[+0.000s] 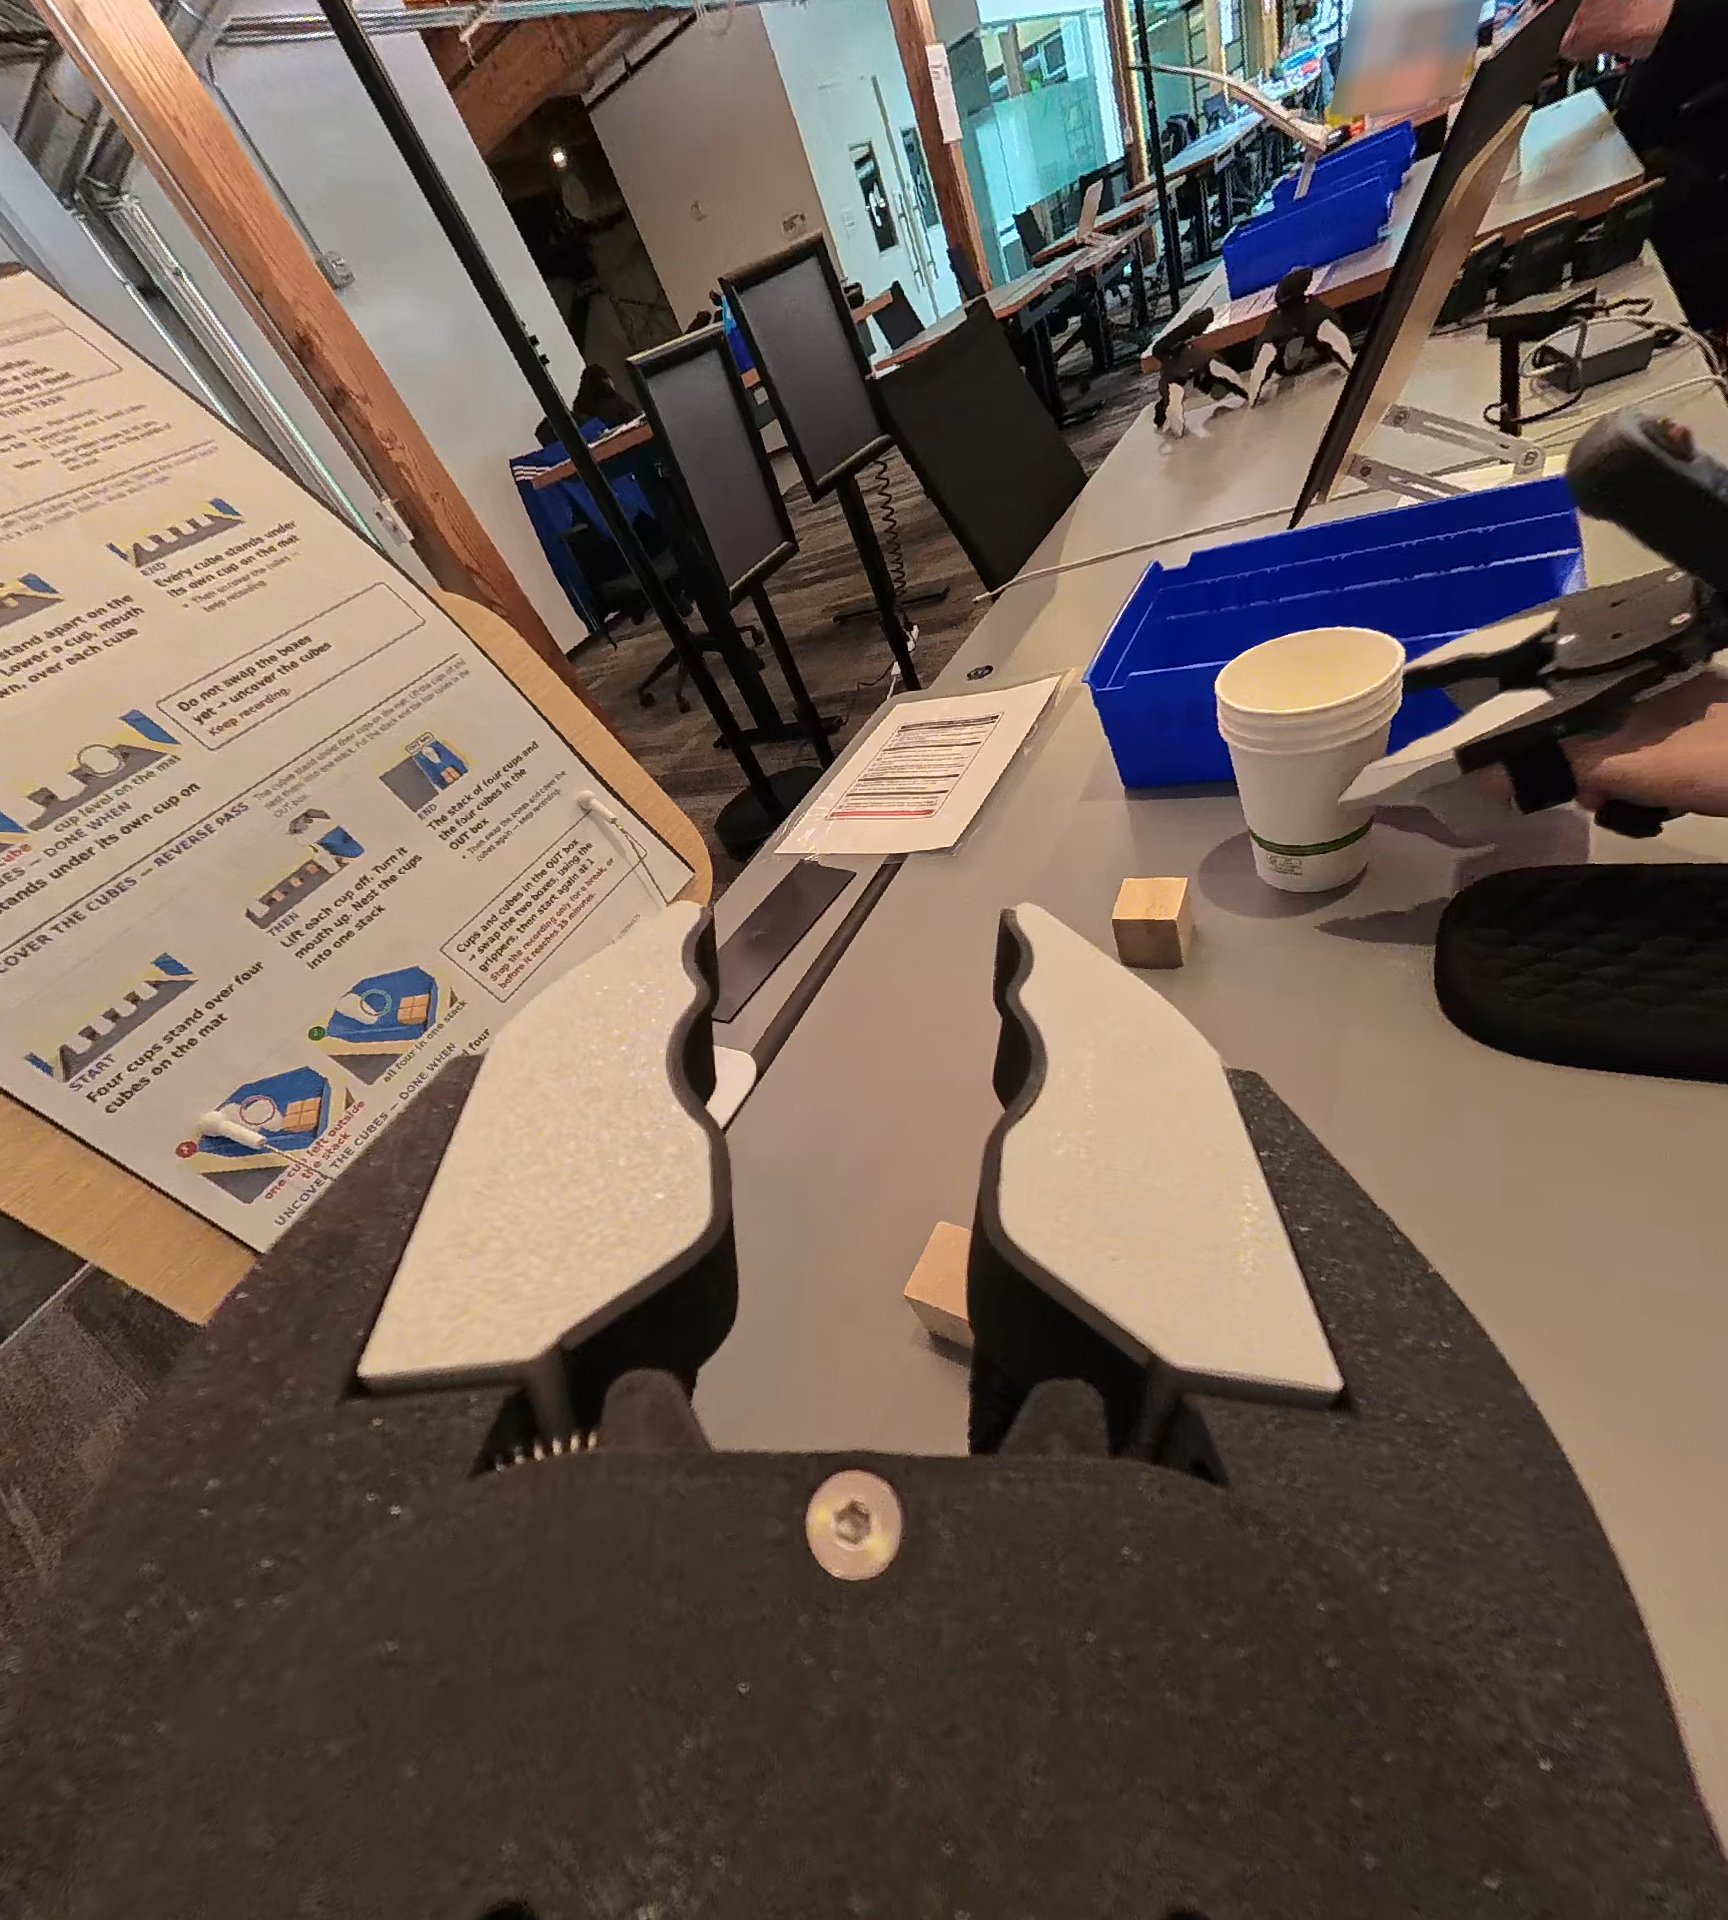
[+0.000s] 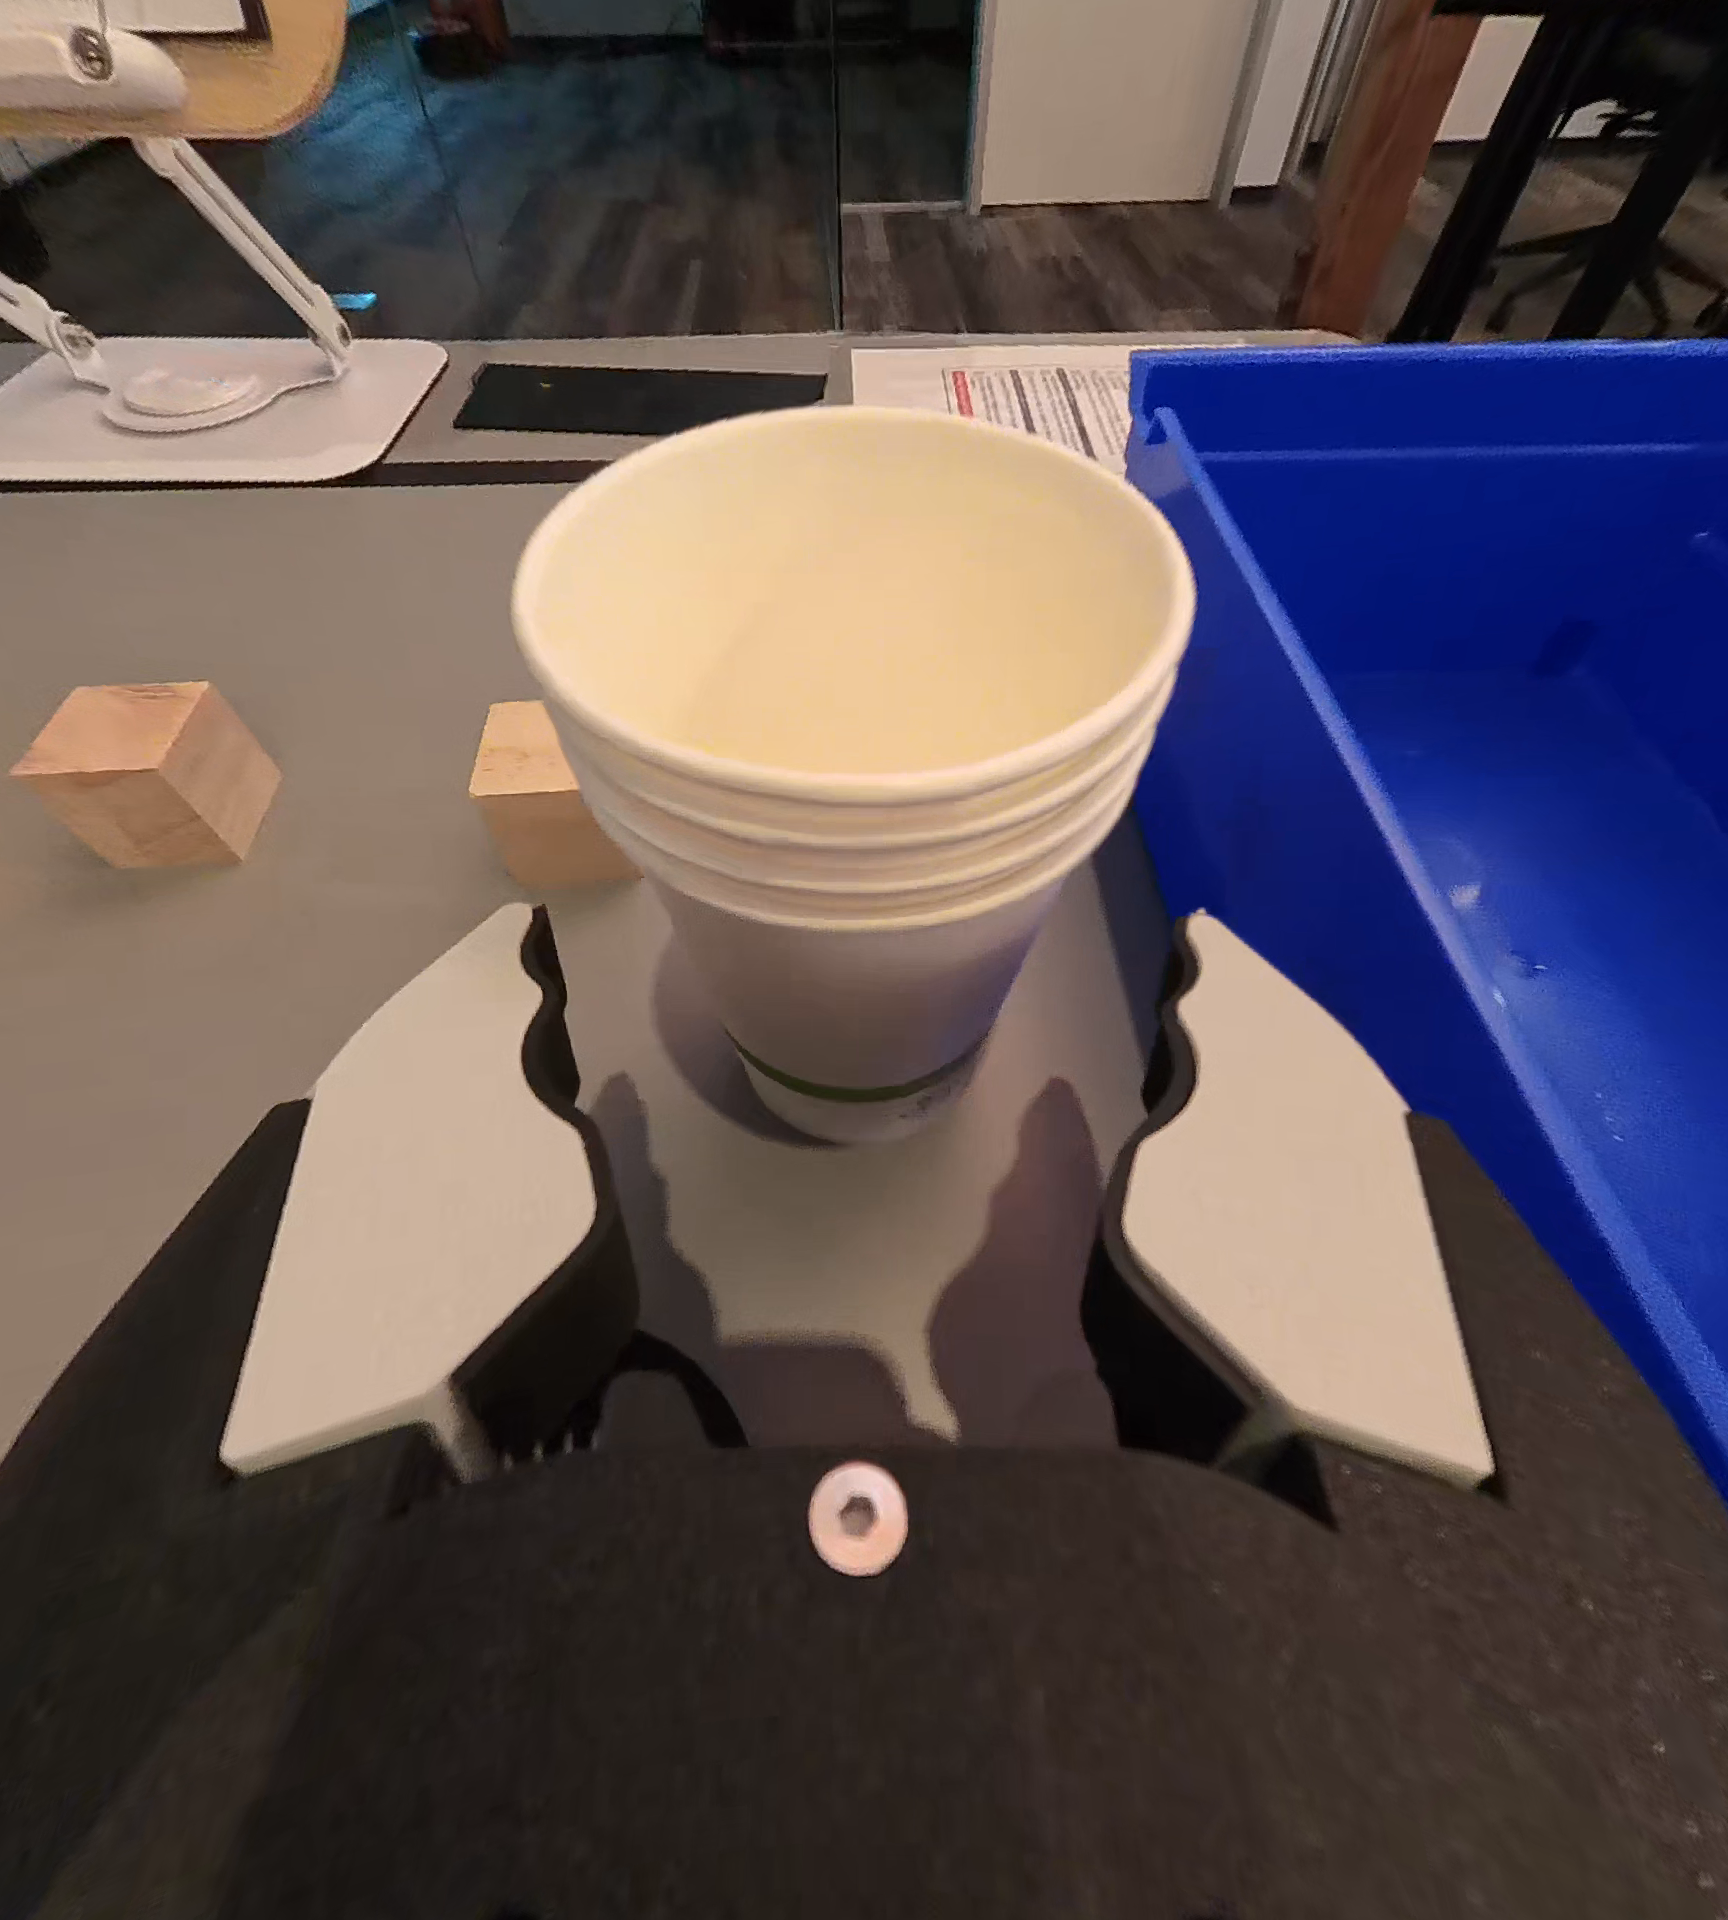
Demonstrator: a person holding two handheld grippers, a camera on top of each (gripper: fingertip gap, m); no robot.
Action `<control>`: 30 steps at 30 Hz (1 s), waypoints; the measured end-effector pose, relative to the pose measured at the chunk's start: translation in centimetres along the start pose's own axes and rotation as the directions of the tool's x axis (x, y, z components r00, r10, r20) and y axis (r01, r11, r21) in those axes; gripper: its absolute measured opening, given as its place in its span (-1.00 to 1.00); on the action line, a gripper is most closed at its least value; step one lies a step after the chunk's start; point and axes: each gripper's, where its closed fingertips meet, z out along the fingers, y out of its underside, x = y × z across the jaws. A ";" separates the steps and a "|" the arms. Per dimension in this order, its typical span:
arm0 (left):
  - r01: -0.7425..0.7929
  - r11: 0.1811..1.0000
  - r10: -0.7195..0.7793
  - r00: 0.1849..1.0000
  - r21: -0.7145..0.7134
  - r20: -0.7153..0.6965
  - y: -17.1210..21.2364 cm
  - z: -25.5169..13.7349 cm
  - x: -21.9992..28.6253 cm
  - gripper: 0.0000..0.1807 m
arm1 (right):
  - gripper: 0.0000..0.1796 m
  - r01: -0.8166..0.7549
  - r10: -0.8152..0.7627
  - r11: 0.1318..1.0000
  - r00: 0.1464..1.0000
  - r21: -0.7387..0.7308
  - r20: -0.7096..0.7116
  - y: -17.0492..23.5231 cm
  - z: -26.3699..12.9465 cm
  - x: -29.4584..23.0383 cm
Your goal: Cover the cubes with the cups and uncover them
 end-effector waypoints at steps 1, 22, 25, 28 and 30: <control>0.004 1.000 -0.004 1.000 0.003 -0.001 0.0 -0.1 0.0 -0.44 | 0.20 0.001 -0.001 1.000 1.000 -0.002 0.010 0.1 0.5 0.0; 0.023 1.000 -0.023 1.000 -0.001 0.005 0.4 -0.6 -0.7 -0.45 | 0.12 0.047 -0.052 0.997 0.994 0.057 0.098 -0.4 3.9 -0.3; 0.029 1.000 -0.029 1.000 0.002 0.003 0.3 -0.7 -0.7 -0.46 | 0.11 0.051 -0.056 0.998 0.993 0.048 0.103 -0.3 3.8 -0.4; 0.028 1.000 -0.028 1.000 0.001 0.003 0.3 -0.7 -0.7 -0.46 | 0.10 0.044 -0.052 0.997 0.991 0.062 0.127 -0.6 3.5 -0.8; 0.024 1.000 -0.024 1.000 0.001 0.000 0.3 -0.7 -0.6 -0.46 | 0.10 0.029 -0.040 0.997 0.988 0.070 0.150 -0.8 3.2 -1.1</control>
